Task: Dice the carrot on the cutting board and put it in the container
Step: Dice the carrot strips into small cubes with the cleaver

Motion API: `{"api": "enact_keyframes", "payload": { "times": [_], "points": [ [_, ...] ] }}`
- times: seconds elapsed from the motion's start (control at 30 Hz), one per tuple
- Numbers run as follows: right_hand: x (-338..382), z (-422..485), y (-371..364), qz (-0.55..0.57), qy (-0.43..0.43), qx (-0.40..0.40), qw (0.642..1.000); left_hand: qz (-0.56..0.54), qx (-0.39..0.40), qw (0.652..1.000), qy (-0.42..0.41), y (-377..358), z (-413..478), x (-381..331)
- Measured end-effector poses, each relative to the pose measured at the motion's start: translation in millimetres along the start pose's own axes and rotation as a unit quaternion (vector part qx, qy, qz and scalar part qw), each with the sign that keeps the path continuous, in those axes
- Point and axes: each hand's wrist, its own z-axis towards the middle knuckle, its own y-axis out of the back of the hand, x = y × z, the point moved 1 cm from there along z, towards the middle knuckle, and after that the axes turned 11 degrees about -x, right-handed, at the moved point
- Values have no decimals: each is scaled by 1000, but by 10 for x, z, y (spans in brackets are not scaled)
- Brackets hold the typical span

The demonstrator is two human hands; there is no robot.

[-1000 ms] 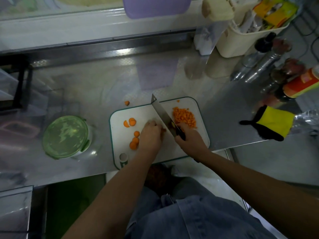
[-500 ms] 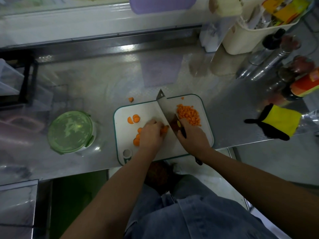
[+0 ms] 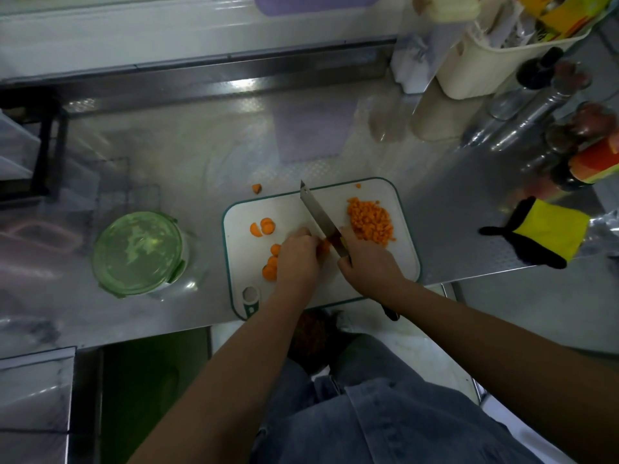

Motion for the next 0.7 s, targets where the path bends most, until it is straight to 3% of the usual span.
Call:
{"api": "enact_keyframes", "payload": {
  "times": [0.4, 0.7],
  "points": [
    [-66, 8, 3, 30, -18, -36, 999, -7, 9, 1000, -12, 1, 14, -5],
    [-39, -13, 46, 12, 15, 8, 1000, -20, -2, 1000, -13, 44, -6, -39]
  ]
}}
